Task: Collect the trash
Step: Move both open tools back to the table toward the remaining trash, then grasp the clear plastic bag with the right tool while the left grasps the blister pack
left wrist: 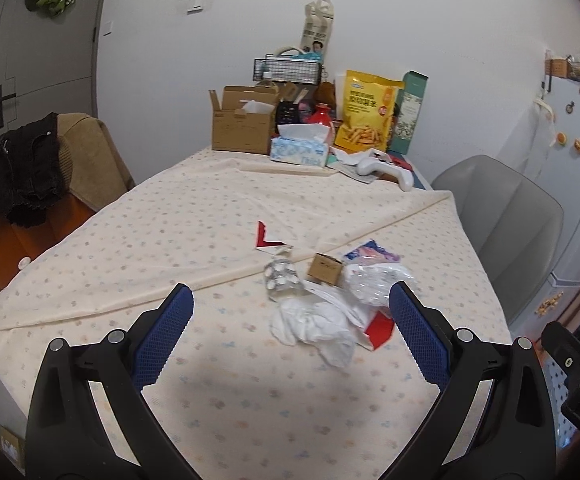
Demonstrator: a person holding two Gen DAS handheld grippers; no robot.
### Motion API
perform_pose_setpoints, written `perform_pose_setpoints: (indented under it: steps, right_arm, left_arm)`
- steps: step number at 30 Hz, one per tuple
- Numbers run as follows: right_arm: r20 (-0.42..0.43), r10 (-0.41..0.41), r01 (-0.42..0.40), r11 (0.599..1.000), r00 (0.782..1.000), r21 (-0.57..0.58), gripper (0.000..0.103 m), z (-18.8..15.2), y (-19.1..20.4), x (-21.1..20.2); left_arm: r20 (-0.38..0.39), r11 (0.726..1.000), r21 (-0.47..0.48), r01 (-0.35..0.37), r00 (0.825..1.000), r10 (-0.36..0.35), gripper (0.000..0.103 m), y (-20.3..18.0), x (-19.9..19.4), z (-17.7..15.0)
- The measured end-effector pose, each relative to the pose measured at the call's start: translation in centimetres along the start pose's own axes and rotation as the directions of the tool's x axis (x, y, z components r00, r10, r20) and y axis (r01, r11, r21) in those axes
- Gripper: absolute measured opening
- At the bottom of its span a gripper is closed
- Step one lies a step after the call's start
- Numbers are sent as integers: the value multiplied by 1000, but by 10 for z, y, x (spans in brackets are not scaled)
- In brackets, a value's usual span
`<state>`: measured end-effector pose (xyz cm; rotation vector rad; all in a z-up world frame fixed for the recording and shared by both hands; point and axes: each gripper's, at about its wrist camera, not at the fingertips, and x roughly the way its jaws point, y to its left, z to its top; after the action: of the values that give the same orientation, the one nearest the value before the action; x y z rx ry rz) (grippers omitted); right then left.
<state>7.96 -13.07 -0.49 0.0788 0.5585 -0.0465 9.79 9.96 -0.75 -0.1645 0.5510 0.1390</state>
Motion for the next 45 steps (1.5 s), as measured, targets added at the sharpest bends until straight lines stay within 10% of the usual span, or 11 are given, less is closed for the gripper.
perform_pose_setpoints:
  steps: [23,45]
  right_arm:
    - [-134,117,-126,990,984,-61,82,7,61,76]
    - [-229,179,-206,973,957,-102,91,14,112,142]
  left_arm:
    - [-75,995,-43,-89,994,86,97,46,57,4]
    - [-145,989,-90,-121,984,107,97,74,107,10]
